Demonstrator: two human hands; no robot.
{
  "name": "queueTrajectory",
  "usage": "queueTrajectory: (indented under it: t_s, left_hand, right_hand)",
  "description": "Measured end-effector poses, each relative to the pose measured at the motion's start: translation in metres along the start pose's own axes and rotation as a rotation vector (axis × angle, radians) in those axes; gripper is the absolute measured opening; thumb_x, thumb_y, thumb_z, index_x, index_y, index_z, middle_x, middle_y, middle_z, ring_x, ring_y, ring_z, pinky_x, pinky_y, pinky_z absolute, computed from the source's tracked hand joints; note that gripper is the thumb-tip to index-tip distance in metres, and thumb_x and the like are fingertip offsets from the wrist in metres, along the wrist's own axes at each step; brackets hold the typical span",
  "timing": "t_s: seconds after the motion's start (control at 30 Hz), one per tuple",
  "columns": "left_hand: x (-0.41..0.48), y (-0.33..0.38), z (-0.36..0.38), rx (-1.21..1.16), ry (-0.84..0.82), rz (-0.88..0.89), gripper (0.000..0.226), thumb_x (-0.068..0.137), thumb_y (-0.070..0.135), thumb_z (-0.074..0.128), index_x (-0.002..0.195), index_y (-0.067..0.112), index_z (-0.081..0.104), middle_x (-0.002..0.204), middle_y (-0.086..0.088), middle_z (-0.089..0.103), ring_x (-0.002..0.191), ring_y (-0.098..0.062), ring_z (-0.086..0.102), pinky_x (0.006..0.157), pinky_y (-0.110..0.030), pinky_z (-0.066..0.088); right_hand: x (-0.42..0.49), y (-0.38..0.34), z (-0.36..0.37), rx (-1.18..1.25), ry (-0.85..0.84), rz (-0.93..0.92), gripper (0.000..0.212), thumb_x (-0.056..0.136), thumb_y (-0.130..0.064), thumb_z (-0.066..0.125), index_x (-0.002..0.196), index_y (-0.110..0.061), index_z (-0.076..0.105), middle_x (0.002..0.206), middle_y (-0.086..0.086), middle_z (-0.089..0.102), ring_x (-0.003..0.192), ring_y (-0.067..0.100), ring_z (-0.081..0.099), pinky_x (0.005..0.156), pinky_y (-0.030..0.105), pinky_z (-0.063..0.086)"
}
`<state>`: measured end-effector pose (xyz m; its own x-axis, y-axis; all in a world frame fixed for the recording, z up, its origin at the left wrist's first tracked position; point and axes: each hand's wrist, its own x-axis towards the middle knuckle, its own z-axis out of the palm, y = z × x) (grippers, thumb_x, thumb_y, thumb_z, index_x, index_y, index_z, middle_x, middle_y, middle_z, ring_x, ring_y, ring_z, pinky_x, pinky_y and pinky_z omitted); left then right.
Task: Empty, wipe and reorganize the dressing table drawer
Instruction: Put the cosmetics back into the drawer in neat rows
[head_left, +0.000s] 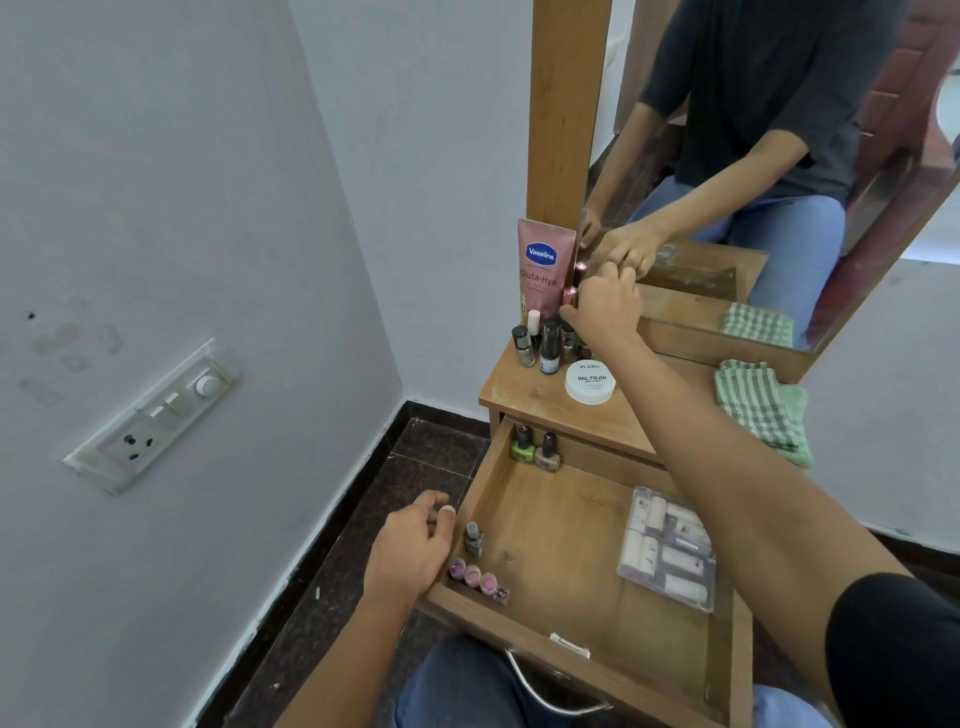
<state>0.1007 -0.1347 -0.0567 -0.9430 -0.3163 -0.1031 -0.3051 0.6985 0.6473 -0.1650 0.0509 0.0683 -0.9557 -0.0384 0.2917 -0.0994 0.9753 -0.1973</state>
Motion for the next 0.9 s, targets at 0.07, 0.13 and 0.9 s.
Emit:
queueTrajectory:
  t_s: [0.07,0.13,0.9]
  left_hand:
    - [0.0,0.0,0.0,-0.003,0.004,0.003,0.032,0.1,0.035,0.046,0.128,0.025,0.058,0.089,0.01,0.066,0.083,-0.005,0.063,0.078,-0.027,0.052]
    - [0.0,0.001,0.0,-0.005,0.008,0.006,0.032,0.1,0.035,0.045,0.128,0.024,0.058,0.094,0.008,0.068,0.085,-0.006,0.063,0.078,-0.027,0.052]
    - [0.001,-0.003,0.002,0.002,0.021,0.0,0.032,0.1,0.035,0.047,0.127,0.024,0.06,0.097,0.006,0.069,0.085,-0.009,0.063,0.078,-0.031,0.053]
  right_hand:
    - [0.0,0.0,-0.001,-0.018,-0.019,0.004,0.042,0.086,-0.039,0.067,0.111,-0.006,0.067,0.13,0.012,0.048,0.121,0.031,0.039,0.096,0.041,0.039]
    - [0.0,0.0,-0.001,-0.03,-0.031,0.006,0.045,0.086,-0.04,0.068,0.113,-0.006,0.066,0.132,0.012,0.047,0.123,0.031,0.038,0.097,0.041,0.038]
    - [0.005,0.014,-0.032,0.121,0.261,-0.157,0.034,0.09,-0.029,0.061,0.1,0.003,0.069,0.12,0.016,0.05,0.113,0.034,0.041,0.092,0.041,0.039]
